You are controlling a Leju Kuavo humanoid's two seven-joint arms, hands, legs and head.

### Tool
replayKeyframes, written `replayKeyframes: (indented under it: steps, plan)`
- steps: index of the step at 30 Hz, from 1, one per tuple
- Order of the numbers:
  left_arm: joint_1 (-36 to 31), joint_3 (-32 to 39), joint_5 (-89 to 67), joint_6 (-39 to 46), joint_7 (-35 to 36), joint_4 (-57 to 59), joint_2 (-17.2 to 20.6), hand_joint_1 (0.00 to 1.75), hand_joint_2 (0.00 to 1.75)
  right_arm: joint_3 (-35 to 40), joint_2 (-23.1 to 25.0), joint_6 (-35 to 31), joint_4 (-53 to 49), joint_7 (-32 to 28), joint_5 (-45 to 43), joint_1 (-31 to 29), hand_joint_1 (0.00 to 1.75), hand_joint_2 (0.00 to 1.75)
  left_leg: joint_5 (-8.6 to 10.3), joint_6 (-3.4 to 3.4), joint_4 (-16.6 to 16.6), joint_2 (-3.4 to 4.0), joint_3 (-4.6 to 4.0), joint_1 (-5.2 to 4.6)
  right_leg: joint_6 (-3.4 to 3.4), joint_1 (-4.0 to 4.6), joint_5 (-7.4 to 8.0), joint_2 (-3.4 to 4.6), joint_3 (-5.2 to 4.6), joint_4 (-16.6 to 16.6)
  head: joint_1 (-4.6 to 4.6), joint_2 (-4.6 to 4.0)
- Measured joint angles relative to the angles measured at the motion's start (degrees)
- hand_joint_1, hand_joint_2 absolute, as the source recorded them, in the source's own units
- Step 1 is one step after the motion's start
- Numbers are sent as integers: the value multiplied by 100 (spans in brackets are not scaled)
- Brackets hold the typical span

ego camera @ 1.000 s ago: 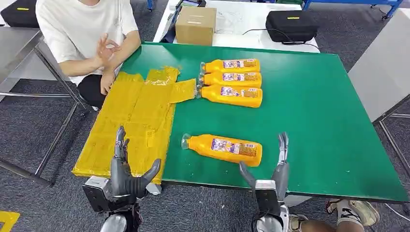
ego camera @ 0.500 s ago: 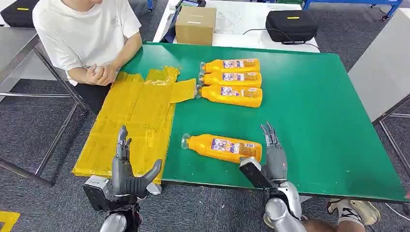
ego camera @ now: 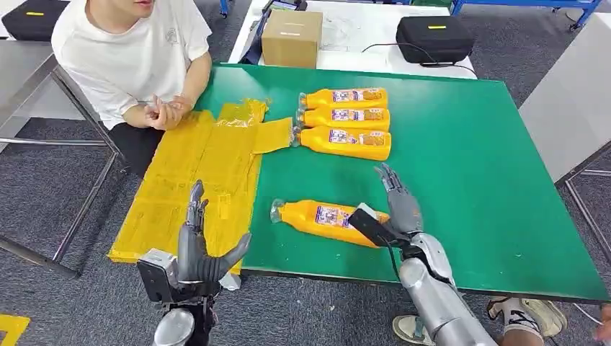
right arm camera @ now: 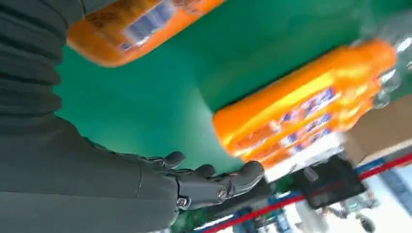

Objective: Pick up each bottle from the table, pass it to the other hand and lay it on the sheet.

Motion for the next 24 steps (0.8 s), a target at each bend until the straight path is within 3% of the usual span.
replayKeyframes:
  steps: [8, 24]
  plan:
    - [-158, -17, -79, -11, 2, 197, -31, 0, 175, 343, 179, 321, 550, -205, -35, -340, 0, 175, 1, -1, 0, 2, 13, 0, 0, 0, 0, 1, 11, -1, -2, 0]
    - [-233, -77, -201, -41, 2, 367, -33, 0, 175, 828, 374, 1018, 905, -594, -492, -468, 0, 175, 1, -2, 0, 6, 9, 0, -14, 1, 9, 4, 4, 0, 0, 0]
